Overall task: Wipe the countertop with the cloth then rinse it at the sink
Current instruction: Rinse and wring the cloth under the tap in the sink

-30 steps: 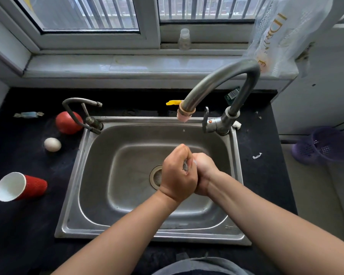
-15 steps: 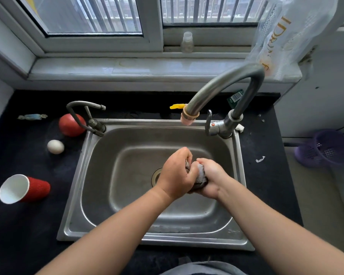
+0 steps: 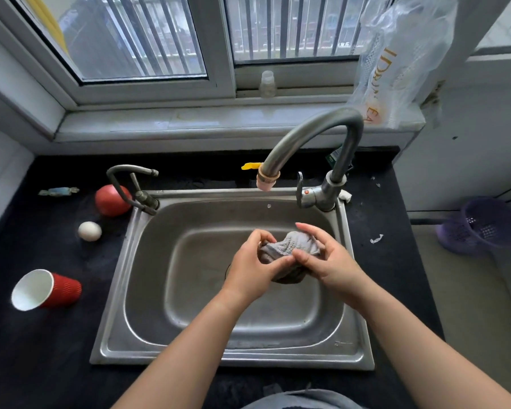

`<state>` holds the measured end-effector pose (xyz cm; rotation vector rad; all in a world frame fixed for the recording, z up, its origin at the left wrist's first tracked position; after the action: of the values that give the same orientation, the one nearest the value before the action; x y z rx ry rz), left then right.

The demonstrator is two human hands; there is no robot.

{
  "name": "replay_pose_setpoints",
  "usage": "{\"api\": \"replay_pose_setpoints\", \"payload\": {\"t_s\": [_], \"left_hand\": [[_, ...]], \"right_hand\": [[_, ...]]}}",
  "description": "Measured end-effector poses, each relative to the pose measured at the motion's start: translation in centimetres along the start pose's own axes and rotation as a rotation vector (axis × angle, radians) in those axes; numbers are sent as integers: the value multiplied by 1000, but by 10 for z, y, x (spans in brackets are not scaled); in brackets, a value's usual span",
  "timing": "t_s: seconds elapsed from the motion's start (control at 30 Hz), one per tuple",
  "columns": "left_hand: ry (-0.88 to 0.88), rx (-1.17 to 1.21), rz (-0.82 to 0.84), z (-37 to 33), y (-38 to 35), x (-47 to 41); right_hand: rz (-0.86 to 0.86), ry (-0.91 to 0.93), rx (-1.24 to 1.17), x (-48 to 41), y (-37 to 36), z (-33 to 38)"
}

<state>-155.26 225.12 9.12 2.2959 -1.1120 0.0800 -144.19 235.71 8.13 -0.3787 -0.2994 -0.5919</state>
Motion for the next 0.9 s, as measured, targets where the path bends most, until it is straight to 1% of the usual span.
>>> {"api": "replay_pose_setpoints", "payload": {"t_s": [0.07, 0.13, 0.2, 0.23, 0.33, 0.47, 0.53, 0.6, 0.63, 0.67, 0.73, 0.8, 0.83, 0.87, 0.9], "left_hand": [[95, 116, -23, 7, 6, 2], [155, 182, 60, 12, 10, 5], [144, 183, 145, 12, 13, 8], [133, 185, 149, 12, 16, 9], [137, 188, 120, 12, 23, 11], [100, 25, 125, 12, 23, 16], [67, -112, 103, 11, 26, 16], [-6, -340, 38, 7, 32, 14], [-55, -399, -13, 4, 35, 14], [-98, -405, -64, 0, 39, 13], [-119, -323, -144, -3, 45, 14], [-77, -193, -184, 1, 50, 15], [-65, -141, -184, 3, 50, 16], [-65, -108, -172, 4, 50, 17], [-78, -91, -153, 3, 49, 18]], "right_hand": [[97, 18, 138, 3, -2, 4], [174, 8, 197, 8, -4, 5], [146, 32, 296, 9, -3, 5], [116, 35, 328, 8, -4, 4], [11, -49, 322, 4, -10, 0], [-136, 64, 397, -1, -7, 4], [-226, 37, 352, -2, -2, 1], [-296, -1, 253, -3, 3, -2], [-304, -8, 207, -3, 3, -1], [-297, 4, 198, -2, 2, 4], [-208, 31, 278, -2, -1, 12], [-54, 32, 472, 0, -6, 18], [-33, 67, 561, 1, -6, 22], [-82, 134, 603, 0, -3, 29], [-180, 209, 567, 2, 2, 38]]}}
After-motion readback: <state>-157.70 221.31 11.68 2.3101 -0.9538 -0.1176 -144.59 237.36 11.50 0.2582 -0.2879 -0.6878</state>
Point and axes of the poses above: each hand's wrist, its own x-axis away from the middle knuckle, its own y-axis out of the back of the hand, z = x × y, the point moved 6 cm from there along -x, towards the middle knuckle, and after that the axes turned 7 degrees about -x, right-handed, at the moved point
